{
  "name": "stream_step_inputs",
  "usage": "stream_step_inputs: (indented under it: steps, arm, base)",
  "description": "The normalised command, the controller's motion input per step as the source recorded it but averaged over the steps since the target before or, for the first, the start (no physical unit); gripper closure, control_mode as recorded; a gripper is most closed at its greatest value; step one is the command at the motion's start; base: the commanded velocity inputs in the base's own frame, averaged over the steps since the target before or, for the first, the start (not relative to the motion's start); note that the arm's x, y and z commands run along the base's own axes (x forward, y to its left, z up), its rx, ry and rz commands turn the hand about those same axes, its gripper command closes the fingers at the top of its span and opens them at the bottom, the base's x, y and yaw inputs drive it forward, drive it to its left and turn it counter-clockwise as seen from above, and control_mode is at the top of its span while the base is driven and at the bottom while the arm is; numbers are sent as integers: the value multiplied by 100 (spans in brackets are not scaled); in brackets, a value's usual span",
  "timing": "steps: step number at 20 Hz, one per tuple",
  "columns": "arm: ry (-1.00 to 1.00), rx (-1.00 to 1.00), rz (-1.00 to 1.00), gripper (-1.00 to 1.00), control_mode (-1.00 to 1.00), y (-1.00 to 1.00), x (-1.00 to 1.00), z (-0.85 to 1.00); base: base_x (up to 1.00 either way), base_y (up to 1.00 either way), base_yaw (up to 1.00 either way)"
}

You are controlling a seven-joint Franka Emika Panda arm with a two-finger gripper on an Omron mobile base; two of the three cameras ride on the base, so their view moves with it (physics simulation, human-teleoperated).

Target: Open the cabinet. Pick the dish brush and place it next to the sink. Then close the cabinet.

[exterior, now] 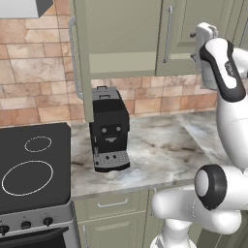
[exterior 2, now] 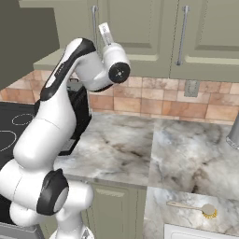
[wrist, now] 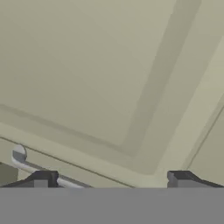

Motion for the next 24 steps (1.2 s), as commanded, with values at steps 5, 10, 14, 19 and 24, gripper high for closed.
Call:
stream_step_inputs:
  steps: [5,10,14,19,24]
  arm:
    - [2,-18,-1,-100,-100,8,-43,20]
    - [5,-17,0,-100,-100,4,-46,21]
    - [10,-20,0,-100,-100,5,-50,10]
    - [14,-21,-1,-100,-100,6,-48,2]
    - [17,-20,0,-100,-100,5,-45,0]
  base:
    - [0,0,0]
    - [0,0,0]
    - [0,0,0]
    - [0,0,0]
    - [0,0,0]
